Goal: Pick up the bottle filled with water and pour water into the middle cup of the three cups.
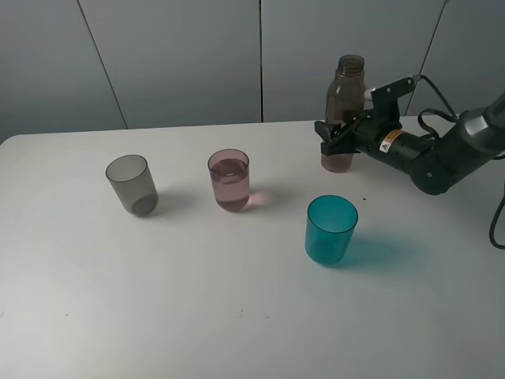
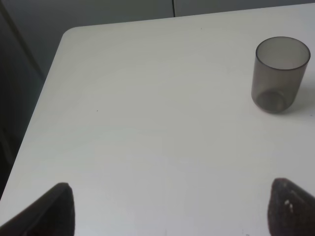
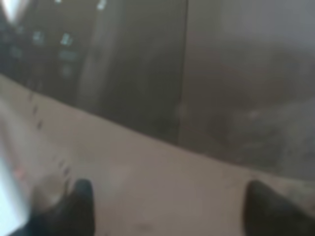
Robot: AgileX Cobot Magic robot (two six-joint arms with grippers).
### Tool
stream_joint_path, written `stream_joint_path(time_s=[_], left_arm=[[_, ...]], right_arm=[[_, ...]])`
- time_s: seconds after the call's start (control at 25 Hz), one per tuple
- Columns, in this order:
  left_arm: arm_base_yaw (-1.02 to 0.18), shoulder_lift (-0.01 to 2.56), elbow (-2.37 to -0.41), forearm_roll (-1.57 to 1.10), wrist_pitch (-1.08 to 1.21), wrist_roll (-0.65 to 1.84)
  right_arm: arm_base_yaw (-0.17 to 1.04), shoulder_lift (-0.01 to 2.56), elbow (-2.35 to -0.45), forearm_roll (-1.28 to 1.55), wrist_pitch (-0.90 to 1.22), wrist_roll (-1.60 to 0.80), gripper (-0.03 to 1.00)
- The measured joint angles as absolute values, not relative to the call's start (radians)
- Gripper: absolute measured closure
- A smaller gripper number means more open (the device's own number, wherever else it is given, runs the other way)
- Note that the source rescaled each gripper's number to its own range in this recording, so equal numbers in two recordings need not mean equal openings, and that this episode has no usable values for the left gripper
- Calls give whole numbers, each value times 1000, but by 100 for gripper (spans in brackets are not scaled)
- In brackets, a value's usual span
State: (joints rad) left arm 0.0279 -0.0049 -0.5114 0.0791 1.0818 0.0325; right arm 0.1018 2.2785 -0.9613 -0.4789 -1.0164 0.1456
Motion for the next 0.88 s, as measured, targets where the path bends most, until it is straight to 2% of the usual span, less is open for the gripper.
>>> stream_joint_path(time_s=[0.08, 0.12, 0.2, 0.52, 0.88], left_arm=[[28, -5, -511, 79, 1082, 32], [28, -5, -511, 79, 1082, 32], [28, -5, -511, 79, 1082, 32], [28, -5, -511, 79, 1082, 32], [28, -5, -511, 79, 1082, 32]], right_arm=[[102, 2279, -955, -484, -999, 149, 28], [102, 2279, -955, -484, -994, 150, 10], [102, 2276, -951, -484, -988, 158, 0], [102, 2177, -864, -482, -969, 162, -3], [85, 2020, -751, -453, -741, 161, -3]])
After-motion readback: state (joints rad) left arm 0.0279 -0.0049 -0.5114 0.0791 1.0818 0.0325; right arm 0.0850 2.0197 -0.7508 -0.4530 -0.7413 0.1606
